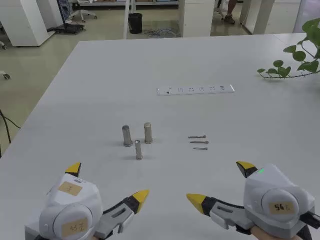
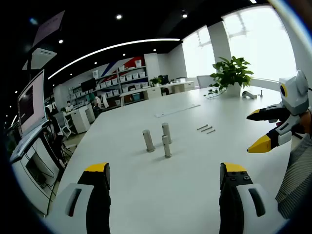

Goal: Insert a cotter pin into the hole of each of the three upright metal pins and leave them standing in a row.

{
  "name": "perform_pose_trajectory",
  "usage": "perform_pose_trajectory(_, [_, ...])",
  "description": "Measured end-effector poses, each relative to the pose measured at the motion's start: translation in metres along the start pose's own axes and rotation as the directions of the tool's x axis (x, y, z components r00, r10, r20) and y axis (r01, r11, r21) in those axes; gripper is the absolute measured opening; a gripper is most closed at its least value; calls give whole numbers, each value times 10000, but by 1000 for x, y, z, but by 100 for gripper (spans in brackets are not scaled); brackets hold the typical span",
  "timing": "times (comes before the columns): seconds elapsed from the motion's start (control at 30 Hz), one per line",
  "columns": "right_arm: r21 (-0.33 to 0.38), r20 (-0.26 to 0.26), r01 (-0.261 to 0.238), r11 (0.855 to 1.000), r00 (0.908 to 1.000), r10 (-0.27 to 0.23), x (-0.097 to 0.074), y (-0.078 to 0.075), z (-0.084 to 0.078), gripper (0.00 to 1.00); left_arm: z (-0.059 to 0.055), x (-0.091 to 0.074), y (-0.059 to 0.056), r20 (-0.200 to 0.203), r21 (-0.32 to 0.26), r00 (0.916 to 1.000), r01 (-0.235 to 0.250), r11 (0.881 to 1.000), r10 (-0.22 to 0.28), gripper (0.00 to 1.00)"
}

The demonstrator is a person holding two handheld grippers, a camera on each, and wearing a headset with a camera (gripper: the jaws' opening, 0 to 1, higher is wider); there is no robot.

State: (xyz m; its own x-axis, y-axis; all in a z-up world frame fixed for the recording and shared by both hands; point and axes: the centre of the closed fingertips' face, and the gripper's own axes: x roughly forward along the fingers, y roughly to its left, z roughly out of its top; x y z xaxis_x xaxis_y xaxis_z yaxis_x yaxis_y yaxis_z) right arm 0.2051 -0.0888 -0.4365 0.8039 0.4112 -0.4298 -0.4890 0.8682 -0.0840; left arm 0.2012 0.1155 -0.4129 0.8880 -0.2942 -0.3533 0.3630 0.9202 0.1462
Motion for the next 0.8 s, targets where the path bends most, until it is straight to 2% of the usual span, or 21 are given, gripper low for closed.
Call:
perform_pose_trajectory(0.47, [51,-6,-119,9999,9999,119,1,2,-1,82,1,0,1,53,-102,10000,-47,9999,47,92])
perform_pose_trajectory(0.8, [71,6,-12,10000,10000,12,0,0,0,83,2,-1,1,68,-99,10000,-44,9999,44,91])
